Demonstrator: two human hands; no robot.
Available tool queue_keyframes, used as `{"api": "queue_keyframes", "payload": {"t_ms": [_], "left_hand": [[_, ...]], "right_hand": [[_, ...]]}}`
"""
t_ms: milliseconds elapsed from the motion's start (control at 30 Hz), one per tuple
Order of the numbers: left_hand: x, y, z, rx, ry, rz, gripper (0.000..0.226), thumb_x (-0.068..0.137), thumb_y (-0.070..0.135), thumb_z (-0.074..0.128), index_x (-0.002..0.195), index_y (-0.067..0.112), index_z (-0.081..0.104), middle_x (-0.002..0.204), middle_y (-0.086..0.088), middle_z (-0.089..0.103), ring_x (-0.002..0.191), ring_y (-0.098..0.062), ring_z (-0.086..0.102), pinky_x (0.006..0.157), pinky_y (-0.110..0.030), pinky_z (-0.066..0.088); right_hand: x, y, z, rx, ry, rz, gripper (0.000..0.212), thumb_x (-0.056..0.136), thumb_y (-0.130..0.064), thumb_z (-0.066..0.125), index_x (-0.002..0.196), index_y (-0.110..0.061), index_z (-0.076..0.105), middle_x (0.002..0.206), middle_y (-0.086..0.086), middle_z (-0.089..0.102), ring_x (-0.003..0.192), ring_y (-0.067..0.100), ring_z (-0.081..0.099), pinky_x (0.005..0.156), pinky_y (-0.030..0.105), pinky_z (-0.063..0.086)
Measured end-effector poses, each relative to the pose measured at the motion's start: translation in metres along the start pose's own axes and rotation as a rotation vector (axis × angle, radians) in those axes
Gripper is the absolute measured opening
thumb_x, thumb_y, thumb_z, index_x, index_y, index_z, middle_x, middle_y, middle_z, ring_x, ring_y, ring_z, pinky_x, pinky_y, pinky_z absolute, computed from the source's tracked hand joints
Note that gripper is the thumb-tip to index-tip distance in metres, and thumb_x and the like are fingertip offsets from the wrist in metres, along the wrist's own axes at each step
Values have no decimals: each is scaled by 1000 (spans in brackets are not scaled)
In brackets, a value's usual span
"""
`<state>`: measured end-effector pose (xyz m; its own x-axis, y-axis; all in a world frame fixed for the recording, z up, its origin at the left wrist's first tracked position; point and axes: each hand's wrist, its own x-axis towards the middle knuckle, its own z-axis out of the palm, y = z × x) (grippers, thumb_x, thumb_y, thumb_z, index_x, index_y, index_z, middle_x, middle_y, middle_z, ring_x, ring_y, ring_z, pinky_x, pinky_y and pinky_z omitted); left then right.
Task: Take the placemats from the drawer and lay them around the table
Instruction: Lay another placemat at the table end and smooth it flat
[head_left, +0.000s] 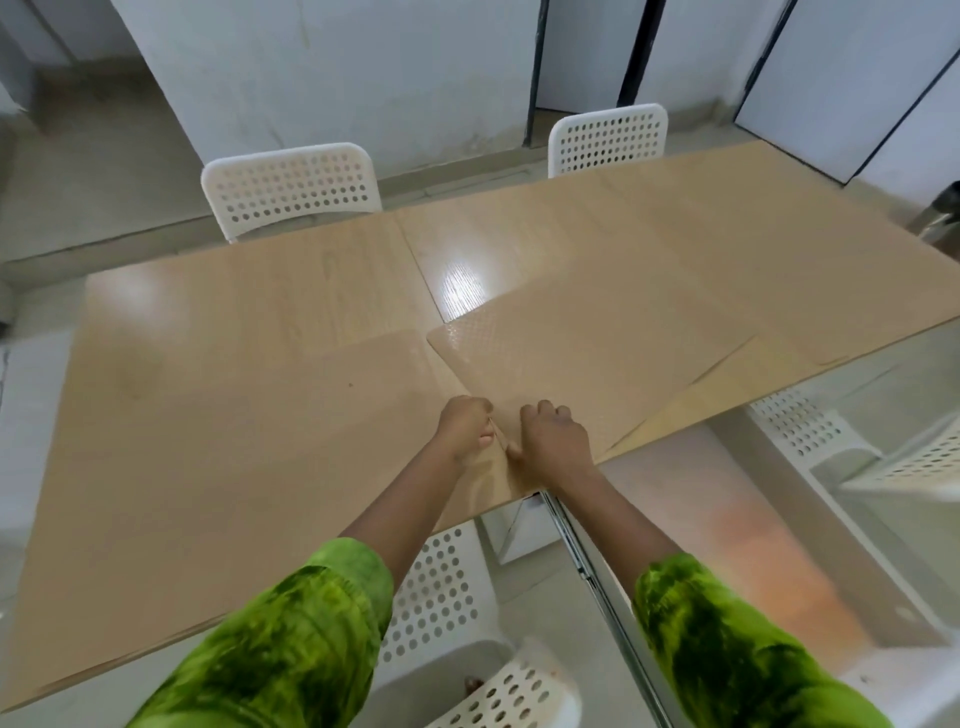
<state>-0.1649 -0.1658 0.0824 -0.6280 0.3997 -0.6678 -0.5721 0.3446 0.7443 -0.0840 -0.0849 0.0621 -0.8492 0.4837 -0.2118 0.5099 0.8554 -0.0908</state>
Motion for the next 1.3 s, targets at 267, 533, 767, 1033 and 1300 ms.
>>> {"api": "queue_keyframes", "payload": {"t_ms": [267, 533, 767, 1033, 1300], "left_hand": [[5, 10, 19, -249, 22, -129, 15, 92, 9, 46, 104, 3, 51, 90, -11, 48, 88, -25, 53, 81, -30, 47], [2, 19, 30, -353, 83, -136, 47, 90, 10, 48, 136, 5, 37, 154, -15, 26, 136, -23, 33, 101, -35, 36], [12, 13, 24, -418, 106, -133, 37, 86, 13, 52, 122, 2, 51, 123, -6, 56, 111, -20, 56, 76, -21, 42], [14, 9, 38, -323, 236, -18, 36, 81, 11, 58, 116, 2, 51, 129, -12, 41, 103, -23, 54, 82, -30, 45], [8, 13, 53, -93, -14, -12, 4, 91, 8, 51, 87, 9, 51, 70, -6, 49, 58, -17, 46, 57, -29, 45]], "right_hand": [[0, 6, -9, -74, 54, 11, 35, 44, -17, 86, 65, -7, 60, 54, 7, 62, 41, 21, 58, 40, 20, 16], [-3, 9, 4, 52, 30, -33, 48, 90, -38, 52, 122, -3, 46, 122, 15, 52, 114, 30, 48, 77, 34, 45], [-5, -2, 11, 41, 108, -56, 36, 93, -17, 47, 123, 3, 45, 116, 21, 59, 106, 32, 55, 79, 32, 46], [-1, 17, -6, 177, 128, -7, 24, 93, -14, 39, 109, 0, 51, 98, 16, 65, 89, 31, 61, 62, 31, 31], [8, 41, -9, 644, 89, 205, 34, 91, -10, 37, 115, -8, 61, 114, 12, 66, 103, 28, 60, 77, 29, 42]]}}
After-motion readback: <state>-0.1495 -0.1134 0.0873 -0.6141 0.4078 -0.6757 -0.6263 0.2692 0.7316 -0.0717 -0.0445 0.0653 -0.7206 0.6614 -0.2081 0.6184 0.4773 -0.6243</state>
